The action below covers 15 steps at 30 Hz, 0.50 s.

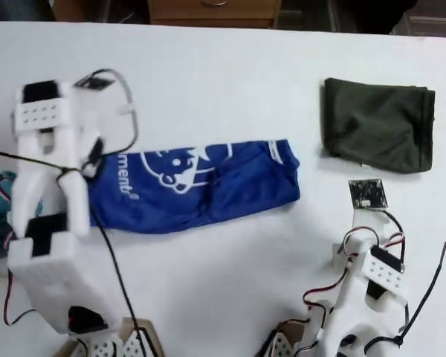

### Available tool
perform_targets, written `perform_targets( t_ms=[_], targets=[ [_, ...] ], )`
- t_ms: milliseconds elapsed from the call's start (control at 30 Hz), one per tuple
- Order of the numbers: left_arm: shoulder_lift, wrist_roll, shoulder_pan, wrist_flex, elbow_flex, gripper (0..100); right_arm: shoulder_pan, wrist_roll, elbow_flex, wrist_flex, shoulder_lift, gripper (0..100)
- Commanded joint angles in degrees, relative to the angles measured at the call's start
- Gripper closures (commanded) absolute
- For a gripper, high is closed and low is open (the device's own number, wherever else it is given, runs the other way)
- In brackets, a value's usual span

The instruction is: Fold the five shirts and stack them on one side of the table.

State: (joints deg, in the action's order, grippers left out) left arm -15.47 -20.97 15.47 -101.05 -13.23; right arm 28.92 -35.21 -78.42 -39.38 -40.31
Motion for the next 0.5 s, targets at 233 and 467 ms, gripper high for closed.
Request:
perform_targets(
  t_ms=[233,467],
  targets=[
    [6.3,8.7,-25.1,-0.4,-3.6,97,0.3,0.0,-0.1,1.4,-1.8,98.0],
    [-0.7,9.1,-37.2,3.3,-18.1,97,0.3,0.1,-0.1,1.3,-1.6,98.0]
  ],
)
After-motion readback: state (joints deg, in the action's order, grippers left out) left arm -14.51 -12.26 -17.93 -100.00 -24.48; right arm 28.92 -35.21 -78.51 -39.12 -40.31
